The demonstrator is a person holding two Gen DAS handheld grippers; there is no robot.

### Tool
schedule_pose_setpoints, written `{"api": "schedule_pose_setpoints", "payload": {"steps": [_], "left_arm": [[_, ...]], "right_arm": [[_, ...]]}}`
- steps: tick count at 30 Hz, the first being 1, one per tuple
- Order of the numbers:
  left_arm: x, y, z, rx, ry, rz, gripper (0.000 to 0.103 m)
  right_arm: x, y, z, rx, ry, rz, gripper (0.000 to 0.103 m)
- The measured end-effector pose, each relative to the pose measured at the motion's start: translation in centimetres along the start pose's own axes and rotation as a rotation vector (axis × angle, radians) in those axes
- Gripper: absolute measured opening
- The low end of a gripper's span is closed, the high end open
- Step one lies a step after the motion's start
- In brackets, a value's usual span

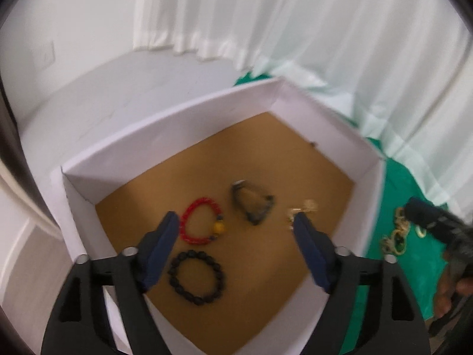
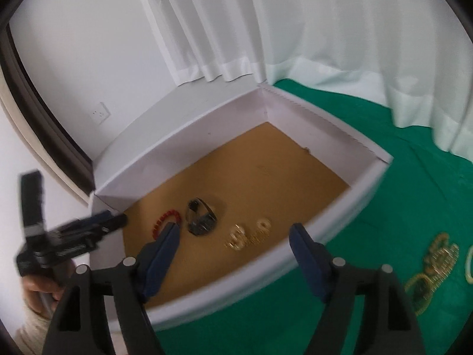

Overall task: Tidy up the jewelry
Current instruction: 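Carry both items into the white box and open both tools, then withdraw both tools from the box back over the table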

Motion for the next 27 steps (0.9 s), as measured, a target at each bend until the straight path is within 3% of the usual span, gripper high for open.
{"api": "schedule_pose_setpoints", "payload": {"steps": [6, 10, 19, 23, 27], "left_arm": [[-5.3, -1.9, 7.4, 0.098, -0.151, 0.085, 0.097], [-6.6, -4.8, 12.4, 0.152, -0.241, 0.078, 0.098], [-3.3, -13.0, 19.9, 0.223, -0.311, -0.108, 0.098], [-2.3, -16.0, 22.5, 0.303, -0.313, -0.126, 0.098], [-0.9, -18.5, 24.8, 0.382, -0.307, -0.135, 0.098]], "right_arm": [[-6.1, -5.2, 3.5, -0.012, -0.16, 0.064, 0.084], [-10.6, -9.6, 7.3, 0.018, -0.276, 0.076, 0.084], [-17.4, -18.0, 13.4, 0.077, -0.475, 0.068, 0.087], [-18.2, -21.9, 15.8, 0.117, -0.558, 0.03, 0.087], [-18.4, -24.8, 17.5, 0.155, -0.584, 0.004, 0.087]]}}
Point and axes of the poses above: each gripper's, at about its wrist camera, not at the fingertips, and x roughly the way its jaws point, z to its right, y to its top, the point moved 2 cm from there along x, roughly the way its jaws point, and after that the axes turned 11 degrees about z, right-handed, at the moved point
